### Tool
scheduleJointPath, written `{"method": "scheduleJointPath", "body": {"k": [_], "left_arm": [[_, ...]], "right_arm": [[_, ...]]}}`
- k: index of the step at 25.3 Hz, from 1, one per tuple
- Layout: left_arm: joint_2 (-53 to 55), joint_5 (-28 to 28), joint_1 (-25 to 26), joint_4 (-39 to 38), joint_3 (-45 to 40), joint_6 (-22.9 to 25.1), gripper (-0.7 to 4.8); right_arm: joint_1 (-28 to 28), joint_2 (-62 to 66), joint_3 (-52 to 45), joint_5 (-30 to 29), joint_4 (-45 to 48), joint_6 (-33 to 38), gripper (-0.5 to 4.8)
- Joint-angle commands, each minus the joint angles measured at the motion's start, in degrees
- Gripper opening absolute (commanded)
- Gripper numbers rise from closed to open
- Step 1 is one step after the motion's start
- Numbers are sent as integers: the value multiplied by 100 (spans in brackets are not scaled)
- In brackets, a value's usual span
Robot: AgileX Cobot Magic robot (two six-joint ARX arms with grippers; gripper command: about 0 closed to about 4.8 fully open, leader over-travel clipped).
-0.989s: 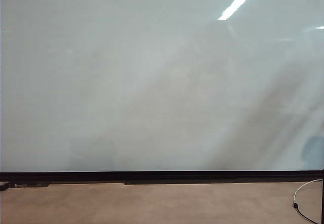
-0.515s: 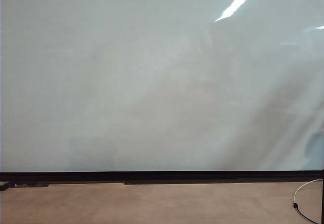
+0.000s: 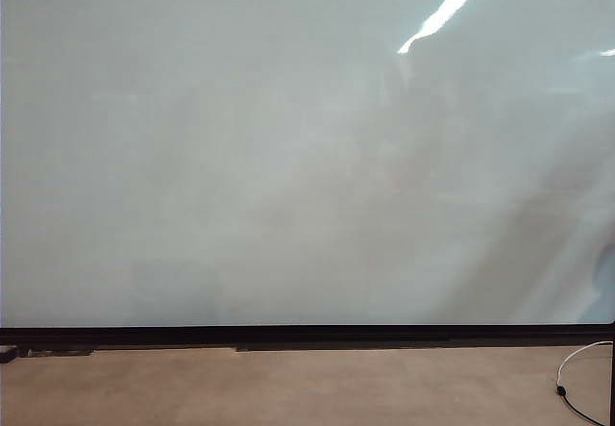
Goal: Pick up the pen on the shelf to the right of the whiteboard and draw a rectangle.
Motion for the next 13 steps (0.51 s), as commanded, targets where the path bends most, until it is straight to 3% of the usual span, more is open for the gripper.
{"method": "scheduleJointPath", "body": {"k": [1,13], "left_arm": [[2,24,-2,37,17,24,-4],[2,22,0,37,15,24,-4]], "right_arm": [[-9,173,133,-116,181,9,279],[-92,898,542,-431,479,214,280]]}}
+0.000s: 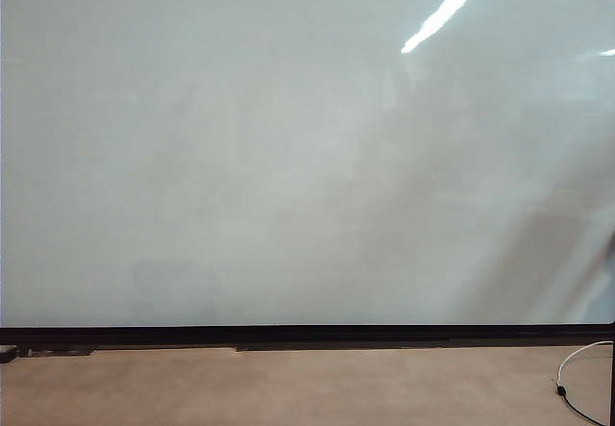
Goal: Pick up the pen on the shelf to the right of the whiteboard and draw a rectangle.
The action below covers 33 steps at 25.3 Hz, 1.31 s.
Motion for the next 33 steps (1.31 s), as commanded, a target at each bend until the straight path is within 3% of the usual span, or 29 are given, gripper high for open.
{"method": "scheduleJointPath", "body": {"k": [1,22,33], "left_arm": [[0,22,0,39,17,26,-4],[0,24,0,37,17,26,-4],[0,24,0,39,17,26,-4]], "right_arm": [[-42,157,59,-96,369,168,280],[-166,1128,623,-656,1008,804,279],[-140,1532,835,-654,1399,1012,279]]}}
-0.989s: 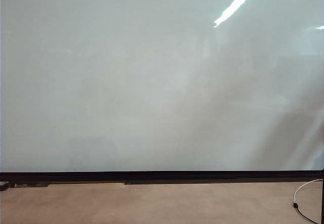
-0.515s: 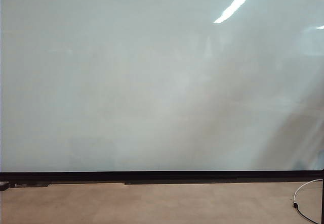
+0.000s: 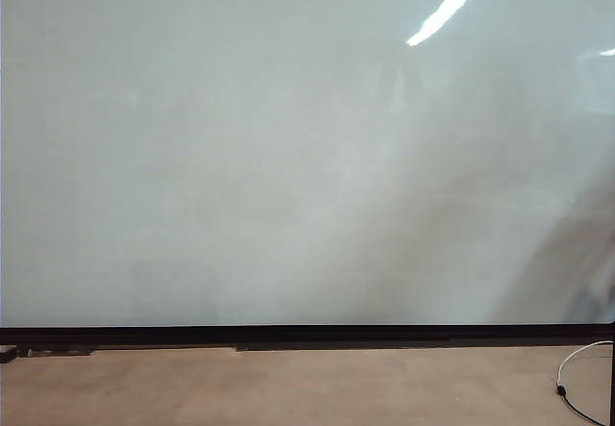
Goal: Pick up the pen on the shelf to the right of the whiteboard and draw a rectangle.
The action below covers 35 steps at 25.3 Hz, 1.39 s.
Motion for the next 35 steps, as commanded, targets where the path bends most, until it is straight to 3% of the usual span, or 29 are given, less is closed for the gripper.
{"method": "scheduleJointPath", "body": {"k": [1,35], "left_arm": [[2,24,0,37,17,26,-4],[2,22,0,37,17,26,-4]], "right_arm": [[13,-24,72,-28,120,39,279],[164,302,459,-125,197,354,274]]}}
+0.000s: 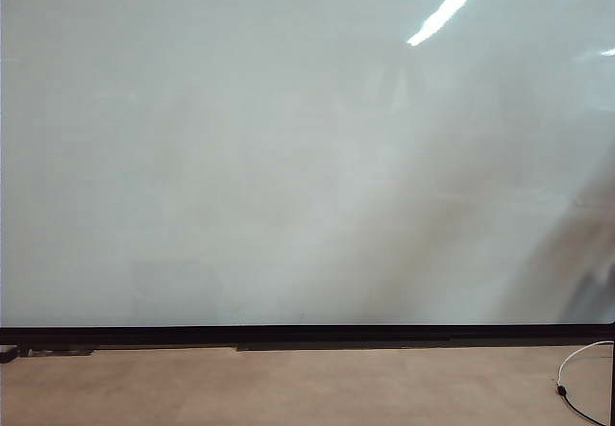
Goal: Pick up the pen on the shelf to the right of the whiteboard and draw a rectangle.
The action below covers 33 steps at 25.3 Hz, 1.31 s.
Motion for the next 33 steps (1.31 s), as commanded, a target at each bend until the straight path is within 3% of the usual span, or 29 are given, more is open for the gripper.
{"method": "scheduleJointPath", "body": {"k": [1,33], "left_arm": [[2,22,0,37,17,26,-4],[2,22,0,37,17,26,-4]], "right_arm": [[-2,-33,48,4,142,-15,274],[20,-31,146,70,94,-164,261]]}}
